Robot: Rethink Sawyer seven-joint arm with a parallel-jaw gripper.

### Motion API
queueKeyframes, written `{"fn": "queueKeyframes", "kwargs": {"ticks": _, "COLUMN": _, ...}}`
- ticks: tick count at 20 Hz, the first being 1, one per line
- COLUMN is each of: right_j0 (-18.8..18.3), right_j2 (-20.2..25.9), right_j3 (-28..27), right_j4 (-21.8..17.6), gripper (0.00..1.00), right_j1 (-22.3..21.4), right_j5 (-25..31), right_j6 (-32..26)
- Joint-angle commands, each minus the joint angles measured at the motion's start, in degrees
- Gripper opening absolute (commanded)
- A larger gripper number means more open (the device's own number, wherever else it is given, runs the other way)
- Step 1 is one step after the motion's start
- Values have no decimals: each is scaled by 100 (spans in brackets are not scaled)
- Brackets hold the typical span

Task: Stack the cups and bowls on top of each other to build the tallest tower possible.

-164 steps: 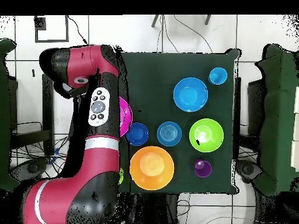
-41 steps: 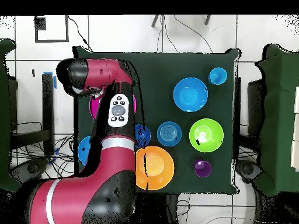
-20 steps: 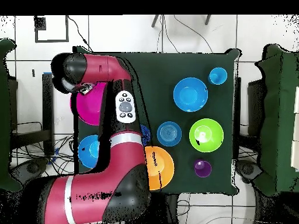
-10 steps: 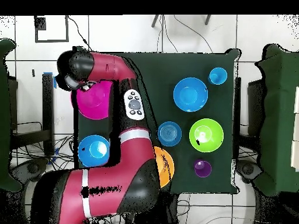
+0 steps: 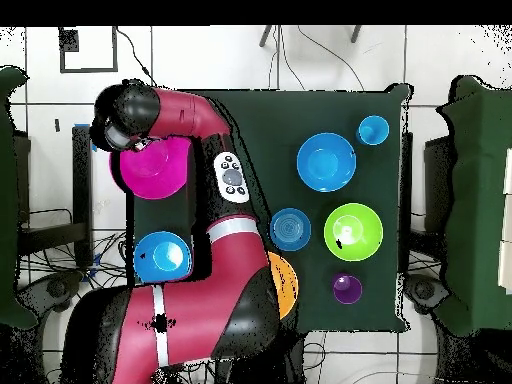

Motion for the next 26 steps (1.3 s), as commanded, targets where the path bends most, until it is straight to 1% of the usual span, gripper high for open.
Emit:
{"fn": "queueKeyframes", "kwargs": {"ticks": 1, "right_j0": -96, "right_j2": 701, "right_j3": 448, "right_j4": -247, "gripper": 0, "right_j1": 87, "right_j5": -241, "right_j6": -1326}}
{"fn": "queueKeyframes", "kwargs": {"ticks": 8, "right_j0": -274, "right_j2": 973, "right_j3": 664, "right_j4": -183, "gripper": 0, "right_j1": -191, "right_j5": -22, "right_j6": -1462}}
{"fn": "queueKeyframes", "kwargs": {"ticks": 11, "right_j0": -434, "right_j2": 1187, "right_j3": 1029, "right_j4": -140, "gripper": 0, "right_j1": -340, "right_j5": -211, "right_j6": -1562}}
{"fn": "queueKeyframes", "kwargs": {"ticks": 15, "right_j0": -690, "right_j2": 1624, "right_j3": 1185, "right_j4": -101, "gripper": 0, "right_j1": -196, "right_j5": -334, "right_j6": -1804}}
{"fn": "queueKeyframes", "kwargs": {"ticks": 19, "right_j0": -1022, "right_j2": 2101, "right_j3": 1471, "right_j4": -113, "gripper": 0, "right_j1": -142, "right_j5": -500, "right_j6": -2028}}
{"fn": "queueKeyframes", "kwargs": {"ticks": 22, "right_j0": -1333, "right_j2": 2601, "right_j3": 1646, "right_j4": -70, "gripper": 0, "right_j1": 83, "right_j5": -614, "right_j6": -2256}}
{"fn": "queueKeyframes", "kwargs": {"ticks": 24, "right_j0": -1561, "right_j2": 2902, "right_j3": 1901, "right_j4": -89, "gripper": 0, "right_j1": 157, "right_j5": -759, "right_j6": -2349}}
{"fn": "queueKeyframes", "kwargs": {"ticks": 26, "right_j0": -1725, "right_j2": 3099, "right_j3": 2078, "right_j4": -161, "gripper": 0, "right_j1": 188, "right_j5": -856, "right_j6": -2389}}
